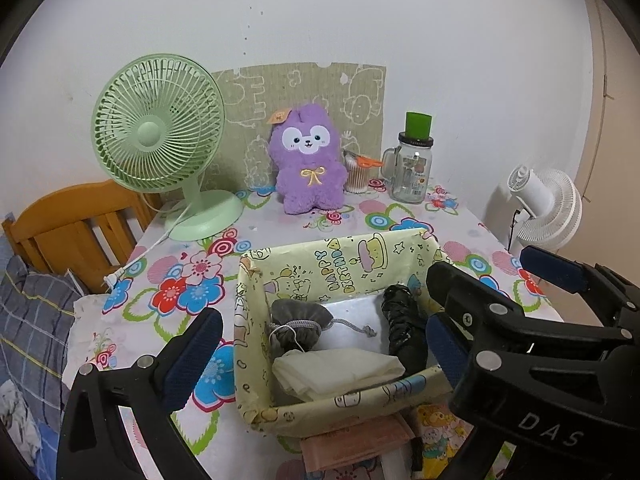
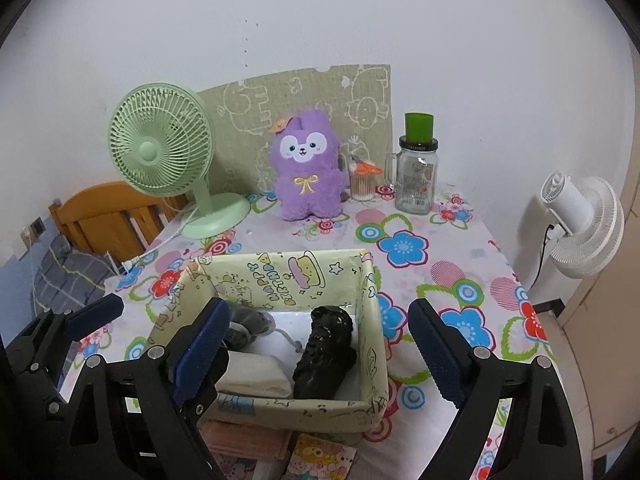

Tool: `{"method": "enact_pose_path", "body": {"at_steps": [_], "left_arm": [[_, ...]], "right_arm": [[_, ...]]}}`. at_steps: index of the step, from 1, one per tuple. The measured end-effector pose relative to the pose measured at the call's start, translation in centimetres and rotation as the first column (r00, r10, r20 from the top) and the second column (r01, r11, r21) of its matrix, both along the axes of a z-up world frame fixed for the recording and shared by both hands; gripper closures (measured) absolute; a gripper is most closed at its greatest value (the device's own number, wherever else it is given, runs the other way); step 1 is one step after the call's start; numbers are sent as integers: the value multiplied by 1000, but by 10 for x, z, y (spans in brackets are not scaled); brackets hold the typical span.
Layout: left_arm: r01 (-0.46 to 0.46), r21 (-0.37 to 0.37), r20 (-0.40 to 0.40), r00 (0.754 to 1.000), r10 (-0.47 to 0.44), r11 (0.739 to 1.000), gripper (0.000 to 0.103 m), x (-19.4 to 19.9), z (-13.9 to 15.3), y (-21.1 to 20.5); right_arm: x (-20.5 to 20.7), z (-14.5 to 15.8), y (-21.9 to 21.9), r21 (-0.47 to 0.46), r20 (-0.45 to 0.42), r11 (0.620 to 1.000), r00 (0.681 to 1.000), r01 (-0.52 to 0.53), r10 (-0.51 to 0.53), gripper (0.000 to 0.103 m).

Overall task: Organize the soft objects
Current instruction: 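Withdraw both grippers from the box and move back toward the remaining items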

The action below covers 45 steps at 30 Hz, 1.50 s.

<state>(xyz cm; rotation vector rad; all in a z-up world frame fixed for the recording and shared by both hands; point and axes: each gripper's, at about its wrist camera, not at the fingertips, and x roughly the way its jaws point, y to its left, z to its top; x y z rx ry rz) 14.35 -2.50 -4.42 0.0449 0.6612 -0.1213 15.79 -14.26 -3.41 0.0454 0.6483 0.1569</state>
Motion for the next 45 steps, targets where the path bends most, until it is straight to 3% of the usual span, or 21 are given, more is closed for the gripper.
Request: {"method": "enact_pose_path", "body": {"at_steps": [45], "left_arm": [[5, 4, 115, 993, -5, 1000, 0, -92, 28, -2]], "right_arm": [[-96, 32, -2, 0, 108, 1000, 994, -17, 17, 11]]}}
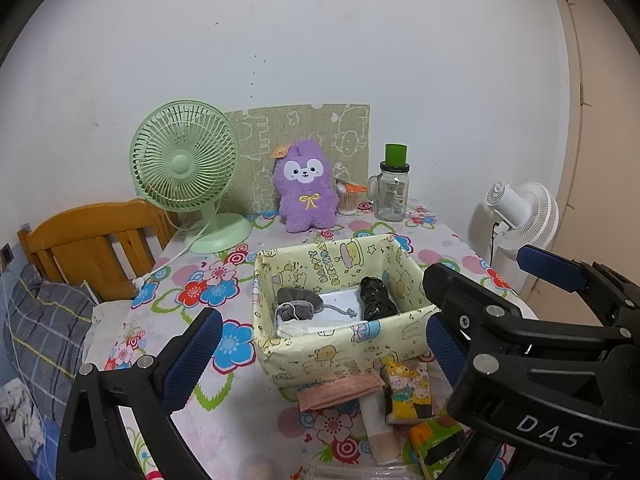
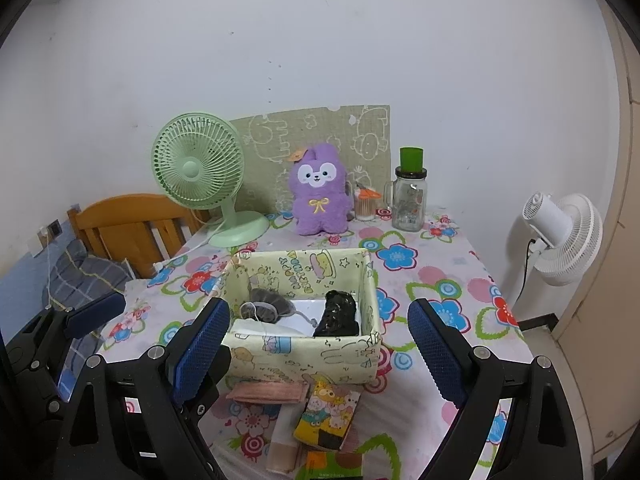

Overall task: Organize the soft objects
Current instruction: 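Withdraw both grippers from the box and move back toward the remaining items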

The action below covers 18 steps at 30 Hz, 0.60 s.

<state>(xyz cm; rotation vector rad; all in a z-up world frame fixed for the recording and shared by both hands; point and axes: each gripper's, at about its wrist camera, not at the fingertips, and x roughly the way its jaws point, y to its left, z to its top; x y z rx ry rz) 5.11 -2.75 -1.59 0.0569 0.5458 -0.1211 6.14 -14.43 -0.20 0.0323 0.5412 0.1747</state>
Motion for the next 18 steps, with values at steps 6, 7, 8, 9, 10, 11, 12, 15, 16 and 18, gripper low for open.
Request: {"method": "enact_pose_path", "body": {"at_steps": [6, 7, 8, 9, 10, 11, 12, 15, 16, 18], "left_arm": [[-1, -4, 0, 1000, 1, 1000, 0, -8, -2, 1], [-1, -5, -2, 1000, 1, 1000, 0, -10, -3, 1], [-2, -6, -3, 1000, 2, 1000, 0, -12, -5, 2], [-3, -6, -2, 1000, 3, 1000, 0, -13, -5, 2], [-5, -8, -1, 1000, 5, 1000, 0, -15, -6, 2], [-6, -10, -2, 1000, 6, 1000, 0, -16, -7, 3], [-8, -13, -4, 1000, 8, 1000, 0, -17, -8, 4], [-13, -20, -11, 1000, 12, 1000, 0, -20, -12, 5], [-13, -20, -13, 1000, 12, 1000, 0, -20, -13, 6], [-12, -18, -17, 1000, 11, 1000, 0, -22, -16, 6]], "right_arm": [[-9, -3, 2, -1, 1, 1000, 1000, -5, 5, 11], [-10, -3, 2, -2, 0, 1000, 1000, -5, 5, 11], [-12, -4, 2, -2, -1, 1000, 1000, -6, 6, 11], [-13, -5, 3, -1, -3, 1000, 1000, -7, 7, 11], [-14, -6, 3, 0, -5, 1000, 1000, -12, 12, 11], [-15, -7, 4, -1, -6, 1000, 1000, -14, 14, 11], [-16, -8, 5, -3, -8, 1000, 1000, -14, 14, 11], [-18, -10, 6, -7, -14, 1000, 1000, -20, 20, 11], [-19, -11, 6, -7, -15, 1000, 1000, -21, 21, 11], [-21, -14, 7, -3, -19, 1000, 1000, -24, 24, 11]]}}
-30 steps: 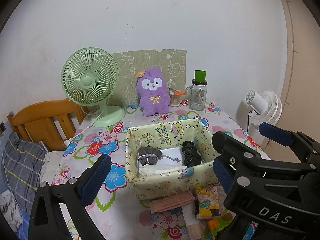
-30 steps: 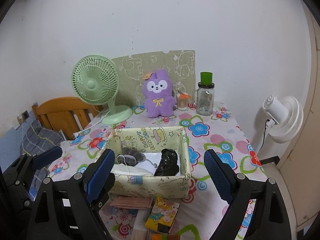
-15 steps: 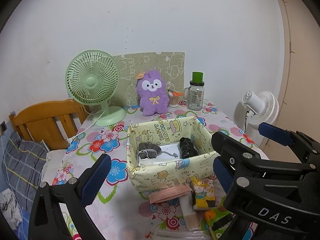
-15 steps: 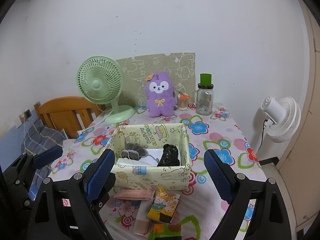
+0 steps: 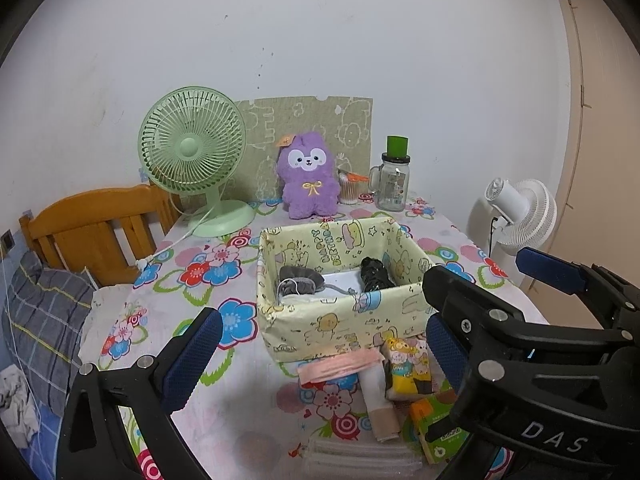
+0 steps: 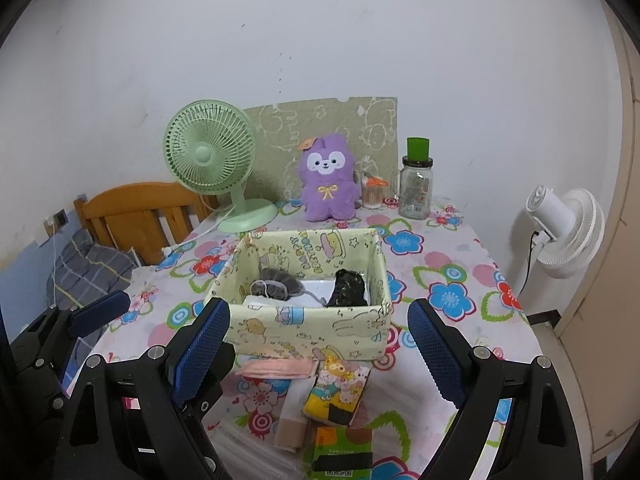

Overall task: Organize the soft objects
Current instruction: 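Withdraw both grippers from the box and move back toward the remaining items, then grasp the cartoon-print pouch with the right gripper while the left grasps the rolled white towel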

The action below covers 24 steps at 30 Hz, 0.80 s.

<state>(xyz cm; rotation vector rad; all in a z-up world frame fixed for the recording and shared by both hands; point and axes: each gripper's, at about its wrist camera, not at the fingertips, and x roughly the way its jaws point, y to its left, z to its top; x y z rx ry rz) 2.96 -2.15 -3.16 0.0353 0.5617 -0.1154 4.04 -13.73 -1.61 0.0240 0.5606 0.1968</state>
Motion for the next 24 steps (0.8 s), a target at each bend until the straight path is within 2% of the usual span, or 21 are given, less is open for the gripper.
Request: {"method": "enact_pose_path", "body": {"at_steps": [24], "left_arm": [[-15, -11, -121, 993, 13, 1000, 0, 17, -58, 5]], "right_arm": [[14, -58, 6, -18, -124, 1000, 992, -6, 4, 11]]}}
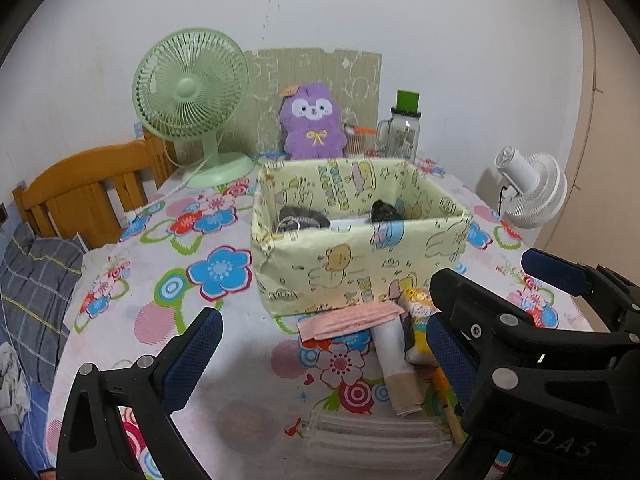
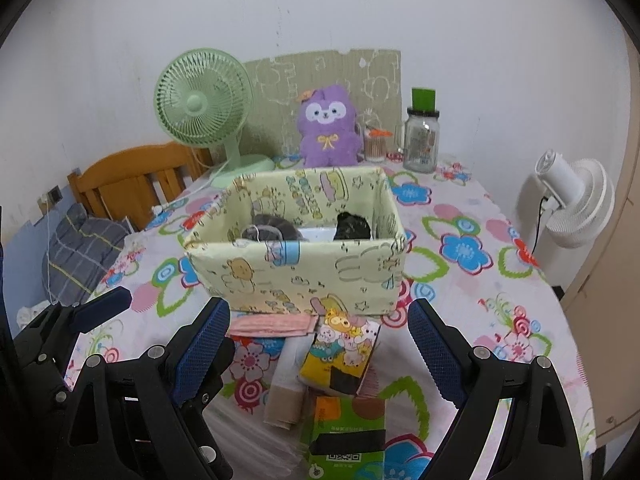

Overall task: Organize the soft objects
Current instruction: 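Grasp the cartoon-print pouch with the right gripper while the left grasps the rolled white towel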

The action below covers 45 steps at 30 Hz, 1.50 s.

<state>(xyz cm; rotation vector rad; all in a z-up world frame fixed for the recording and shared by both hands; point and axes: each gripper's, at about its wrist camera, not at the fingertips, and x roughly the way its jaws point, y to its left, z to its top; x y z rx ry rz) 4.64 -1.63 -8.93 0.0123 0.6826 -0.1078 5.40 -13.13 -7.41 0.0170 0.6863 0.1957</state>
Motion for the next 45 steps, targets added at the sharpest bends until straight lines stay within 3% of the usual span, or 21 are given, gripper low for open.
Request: {"method": "enact_pose_path", "body": {"at_steps": [17, 32, 38, 40, 45], "left_arm": [[6, 4, -125, 992, -5, 1000, 0, 30, -38, -2], [15, 22, -202, 979, -10, 1000, 1, 49, -59, -8], [19, 27, -223, 975, -13, 999, 1, 51, -66, -9], [20, 22, -224, 974, -15, 1000, 1, 52, -66, -9], [21, 20, -221, 975, -16, 1000, 1, 53, -65, -11]], "right_arm": [[30, -40, -3, -4, -124, 1000, 992, 10, -10, 11], [51, -66, -5, 11, -207, 1000, 978, 12, -9, 19], [55, -74, -3, 16, -240, 1000, 971, 4, 0, 39], [55, -74, -3, 10, -238, 1000, 971, 5, -2, 50], [55, -74, -6, 26, -233, 1000, 972, 6, 0, 58]]}}
